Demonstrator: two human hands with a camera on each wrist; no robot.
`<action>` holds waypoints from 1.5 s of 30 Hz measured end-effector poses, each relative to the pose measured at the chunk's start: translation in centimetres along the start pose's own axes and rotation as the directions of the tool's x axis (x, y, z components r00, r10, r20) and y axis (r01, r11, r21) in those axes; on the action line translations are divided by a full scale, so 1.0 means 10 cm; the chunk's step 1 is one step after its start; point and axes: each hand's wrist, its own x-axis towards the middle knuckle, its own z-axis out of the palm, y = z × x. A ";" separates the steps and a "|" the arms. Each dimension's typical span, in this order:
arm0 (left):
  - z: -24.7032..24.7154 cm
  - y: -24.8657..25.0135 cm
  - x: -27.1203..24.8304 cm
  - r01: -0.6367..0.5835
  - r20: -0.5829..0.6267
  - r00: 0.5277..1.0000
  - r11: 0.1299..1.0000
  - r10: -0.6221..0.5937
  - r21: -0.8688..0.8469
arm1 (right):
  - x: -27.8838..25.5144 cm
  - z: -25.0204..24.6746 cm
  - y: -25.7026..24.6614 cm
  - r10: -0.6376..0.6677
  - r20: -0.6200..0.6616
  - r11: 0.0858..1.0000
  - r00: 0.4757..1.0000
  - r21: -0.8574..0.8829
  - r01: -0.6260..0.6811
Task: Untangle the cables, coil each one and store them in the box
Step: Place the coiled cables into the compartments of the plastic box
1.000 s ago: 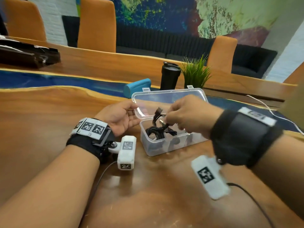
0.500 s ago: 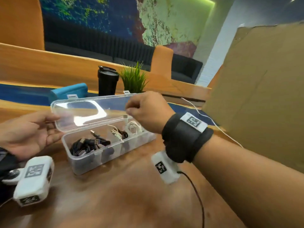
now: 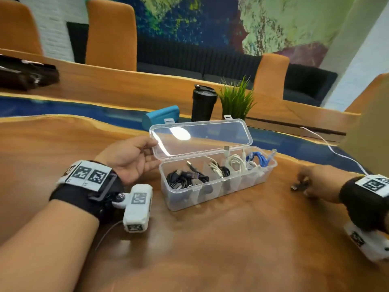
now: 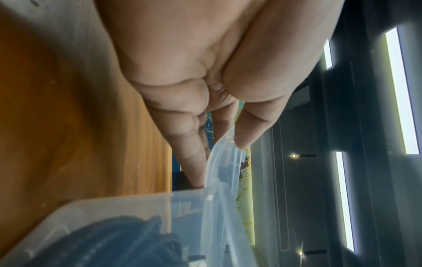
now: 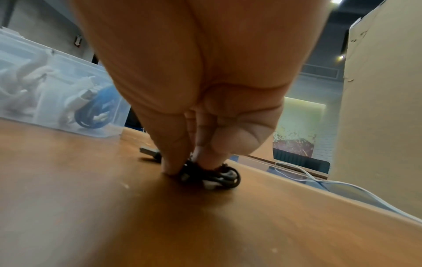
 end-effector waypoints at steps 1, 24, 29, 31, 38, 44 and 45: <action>0.00 0.00 0.00 -0.001 -0.001 1.000 1.000 0.001 -0.002 | 0.02 0.01 0.00 -0.001 0.006 1.000 1.000 0.030 0.001; 0.00 0.01 -0.04 -0.004 0.007 1.000 1.000 0.004 -0.008 | -0.62 -0.77 -1.82 -0.412 -0.267 0.732 0.871 0.472 0.491; -0.01 0.00 -0.02 0.004 0.017 1.000 1.000 -0.004 0.001 | -0.63 -0.76 -1.97 -0.463 -0.258 0.830 0.848 0.210 0.517; -0.04 0.00 -0.02 0.003 0.030 1.000 1.000 -0.003 0.001 | -0.66 -0.75 -2.00 -0.489 -0.252 0.823 0.835 0.183 0.538; -0.06 0.01 0.00 -0.046 0.065 0.997 0.999 0.044 0.029 | -0.25 -0.92 -0.80 0.071 -0.473 0.806 0.878 0.545 0.228; -0.01 0.02 0.01 -0.054 0.043 0.998 0.997 0.051 0.063 | -0.12 -0.53 -0.44 0.063 -0.099 0.531 0.993 0.846 0.050; -0.01 0.02 0.01 -0.060 0.033 0.998 0.995 0.058 0.078 | -0.09 -0.48 -0.49 0.043 -0.148 0.554 0.988 0.826 0.100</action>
